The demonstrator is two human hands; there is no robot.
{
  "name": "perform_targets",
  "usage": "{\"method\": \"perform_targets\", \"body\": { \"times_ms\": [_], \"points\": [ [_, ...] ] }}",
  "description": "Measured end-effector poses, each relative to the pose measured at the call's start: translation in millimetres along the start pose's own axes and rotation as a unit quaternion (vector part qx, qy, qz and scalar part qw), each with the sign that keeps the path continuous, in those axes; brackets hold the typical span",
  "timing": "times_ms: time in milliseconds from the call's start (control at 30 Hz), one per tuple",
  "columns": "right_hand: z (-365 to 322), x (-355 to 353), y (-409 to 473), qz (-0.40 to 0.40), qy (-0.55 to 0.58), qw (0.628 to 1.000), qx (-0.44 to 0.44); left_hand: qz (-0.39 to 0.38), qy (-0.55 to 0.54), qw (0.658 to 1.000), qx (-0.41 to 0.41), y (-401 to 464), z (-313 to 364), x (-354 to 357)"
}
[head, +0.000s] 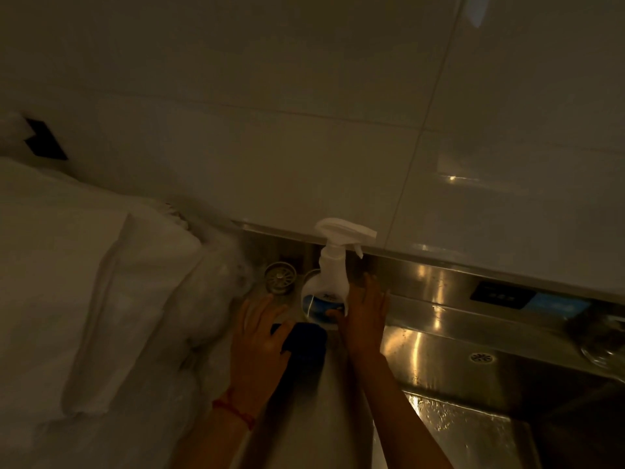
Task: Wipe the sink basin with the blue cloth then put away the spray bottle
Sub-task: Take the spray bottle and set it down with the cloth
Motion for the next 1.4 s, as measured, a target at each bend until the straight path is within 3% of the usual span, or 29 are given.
{"method": "perform_targets", "body": {
  "times_ms": [567, 733, 867, 1000, 1400],
  "points": [
    [-2, -3, 2, -0.023, 0.0, 1.0, 0.006, 0.014, -0.028, 0.999, -0.005, 1, 0, -1],
    [4, -16, -29, 0.035, 0.132, 0.99, 0.038, 0.016, -0.031, 0.999, -0.011, 2, 2, -6],
    [12, -14, -56, -0.063, 0.207, 0.975, 0.048, 0.018, -0.035, 0.999, -0.022, 5, 5, -9],
    [7, -12, -74, -0.115, 0.223, 0.968, -0.008, 0.016, -0.033, 0.999, -0.027, 9, 10, -12],
    [-9, -21, -68, -0.081, 0.324, 0.942, -0.034, 0.021, -0.085, 0.996, -0.013, 9, 18, -13]
  ]
}}
Point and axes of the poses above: each hand's wrist, its own y-axis towards the middle knuckle, its own x-axis out of the palm, z = x × y, the point moved 3 cm from there along y, towards the middle knuckle, and after that the axes turned 1 degree about -x, right-handed, at the moved point
